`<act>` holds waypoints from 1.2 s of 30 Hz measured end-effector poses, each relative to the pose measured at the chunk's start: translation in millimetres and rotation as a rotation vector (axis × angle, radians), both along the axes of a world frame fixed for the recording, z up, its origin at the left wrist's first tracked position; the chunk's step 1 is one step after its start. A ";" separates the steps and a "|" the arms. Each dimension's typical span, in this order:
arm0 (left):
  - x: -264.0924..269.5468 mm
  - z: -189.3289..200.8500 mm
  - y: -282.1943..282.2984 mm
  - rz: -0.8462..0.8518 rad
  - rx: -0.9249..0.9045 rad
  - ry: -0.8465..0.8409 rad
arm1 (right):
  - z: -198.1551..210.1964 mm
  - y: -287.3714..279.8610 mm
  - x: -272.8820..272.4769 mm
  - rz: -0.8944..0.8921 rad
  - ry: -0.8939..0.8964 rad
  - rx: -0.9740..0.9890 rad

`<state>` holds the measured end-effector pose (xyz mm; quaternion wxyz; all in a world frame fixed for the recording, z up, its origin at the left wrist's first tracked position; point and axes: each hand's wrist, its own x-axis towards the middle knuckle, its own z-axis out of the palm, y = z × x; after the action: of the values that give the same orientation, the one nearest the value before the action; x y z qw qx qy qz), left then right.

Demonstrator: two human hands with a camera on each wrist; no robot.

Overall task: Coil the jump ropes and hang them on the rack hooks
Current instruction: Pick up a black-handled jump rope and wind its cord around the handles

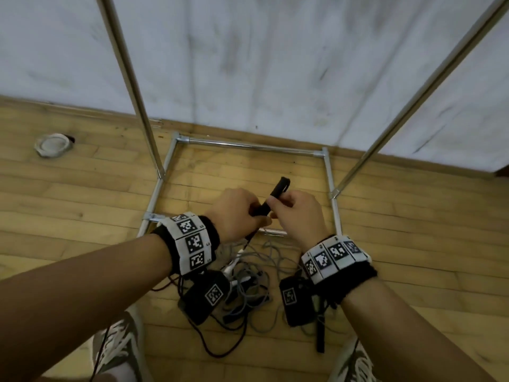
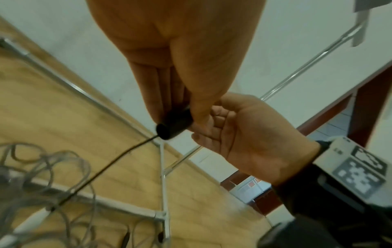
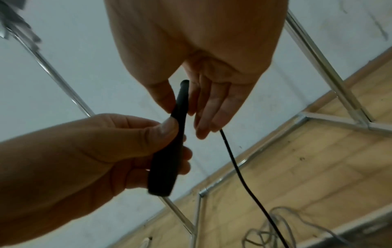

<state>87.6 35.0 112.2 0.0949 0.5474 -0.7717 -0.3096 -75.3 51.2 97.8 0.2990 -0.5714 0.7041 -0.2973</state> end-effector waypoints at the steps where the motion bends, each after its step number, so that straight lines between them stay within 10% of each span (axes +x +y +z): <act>1: 1.6 10.6 4.3 -0.011 -0.014 0.031 | 10.4 1.9 0.9 -0.014 -0.042 -0.008; 7: 14.2 70.0 8.4 -0.073 -0.131 0.036 | 78.1 18.6 -1.6 -0.025 -0.186 -0.126; 15: 2.5 128.9 10.7 -0.071 0.053 0.482 | 179.5 37.0 6.2 0.071 -0.104 -0.380; 24: 42.7 119.3 11.4 -0.163 0.087 0.135 | 256.8 40.8 -23.6 -0.109 -0.265 -0.598; 36: 83.1 128.9 -1.6 -0.153 -0.033 -0.059 | 232.0 46.4 -57.5 -0.115 -0.049 -0.586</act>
<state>170.7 33.4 241.1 0.0572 0.4941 -0.8187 -0.2871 -132.7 97.7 329.7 0.1208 -0.5851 0.6123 -0.5179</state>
